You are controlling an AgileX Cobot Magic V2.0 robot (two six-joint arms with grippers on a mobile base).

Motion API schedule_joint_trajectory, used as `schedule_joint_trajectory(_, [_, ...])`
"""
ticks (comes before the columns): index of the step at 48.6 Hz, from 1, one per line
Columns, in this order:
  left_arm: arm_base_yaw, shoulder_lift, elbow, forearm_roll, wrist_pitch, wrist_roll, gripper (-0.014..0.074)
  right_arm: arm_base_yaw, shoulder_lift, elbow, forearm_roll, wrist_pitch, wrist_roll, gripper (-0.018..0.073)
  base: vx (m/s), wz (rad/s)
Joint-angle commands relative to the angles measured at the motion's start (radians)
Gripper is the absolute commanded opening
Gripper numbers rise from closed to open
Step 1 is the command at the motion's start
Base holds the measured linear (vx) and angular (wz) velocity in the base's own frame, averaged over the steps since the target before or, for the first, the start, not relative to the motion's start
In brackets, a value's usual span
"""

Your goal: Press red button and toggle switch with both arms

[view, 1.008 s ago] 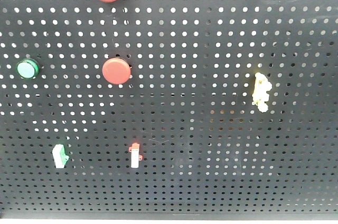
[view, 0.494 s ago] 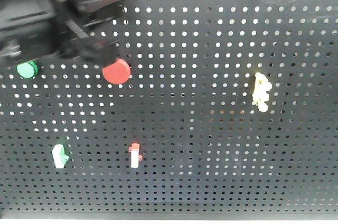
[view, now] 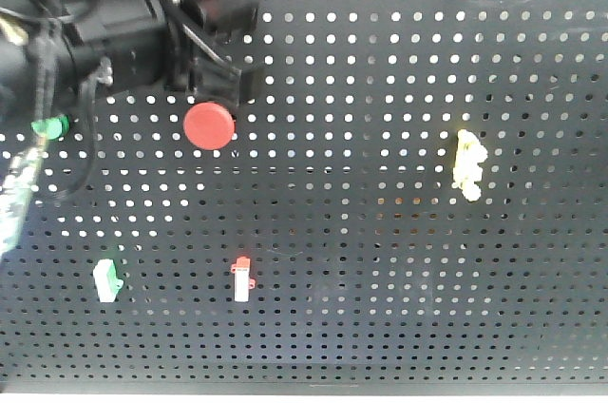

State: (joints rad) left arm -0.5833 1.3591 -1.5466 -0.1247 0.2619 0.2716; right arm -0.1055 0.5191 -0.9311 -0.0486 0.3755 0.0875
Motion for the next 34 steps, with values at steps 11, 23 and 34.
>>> schedule_joint_trajectory(11, [0.044,-0.031,-0.045,0.017,-0.130,-0.045,0.0002,-0.005,0.013,-0.030,-0.003,-0.074,-0.009,-0.0003,0.00,0.00])
schedule_joint_trajectory(23, [0.043,-0.038,-0.043,0.014,0.020,-0.048,0.0002,-0.005,0.013,-0.030,0.007,-0.074,-0.009,-0.0003,0.00,0.00])
schedule_joint_trajectory(34, [0.036,-0.129,0.064,-0.025,0.030,-0.048,0.0002,-0.005,0.013,-0.030,0.075,-0.050,-0.002,-0.0003,0.00,0.00])
